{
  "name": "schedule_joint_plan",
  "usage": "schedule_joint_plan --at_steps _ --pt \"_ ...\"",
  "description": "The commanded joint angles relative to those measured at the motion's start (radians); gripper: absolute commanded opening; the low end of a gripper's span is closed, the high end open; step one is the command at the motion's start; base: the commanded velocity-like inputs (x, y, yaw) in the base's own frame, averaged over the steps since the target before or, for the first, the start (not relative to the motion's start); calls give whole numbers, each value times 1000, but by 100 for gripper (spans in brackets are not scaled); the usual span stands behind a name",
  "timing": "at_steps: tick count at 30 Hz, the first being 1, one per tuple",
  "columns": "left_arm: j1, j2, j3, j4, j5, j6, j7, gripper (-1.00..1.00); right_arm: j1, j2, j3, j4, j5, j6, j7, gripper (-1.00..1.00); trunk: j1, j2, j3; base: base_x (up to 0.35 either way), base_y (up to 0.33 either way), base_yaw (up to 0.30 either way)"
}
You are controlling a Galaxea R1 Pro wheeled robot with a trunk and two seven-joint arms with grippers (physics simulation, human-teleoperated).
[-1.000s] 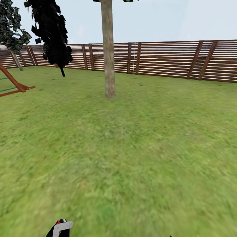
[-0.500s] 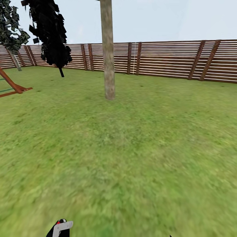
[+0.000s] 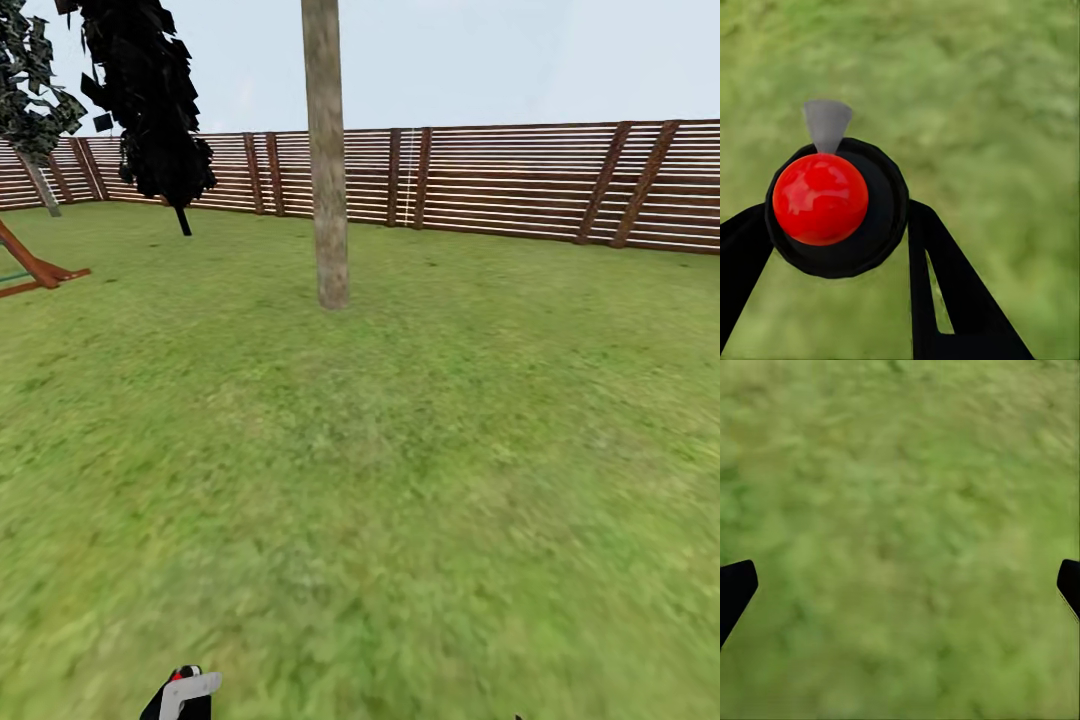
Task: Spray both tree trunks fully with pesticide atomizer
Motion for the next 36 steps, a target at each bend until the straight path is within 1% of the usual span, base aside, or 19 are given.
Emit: schedule_joint_plan --at_steps 1,36 --pt "0 0 0 0 0 0 0 -100 0 0 -1 0 0 0 0 100 0 0 0 337 0 0" --pt "0 1 1 -1 0 1 0 -100 0 -5 0 0 2 0 2 100 0 0 0 337 0 0"
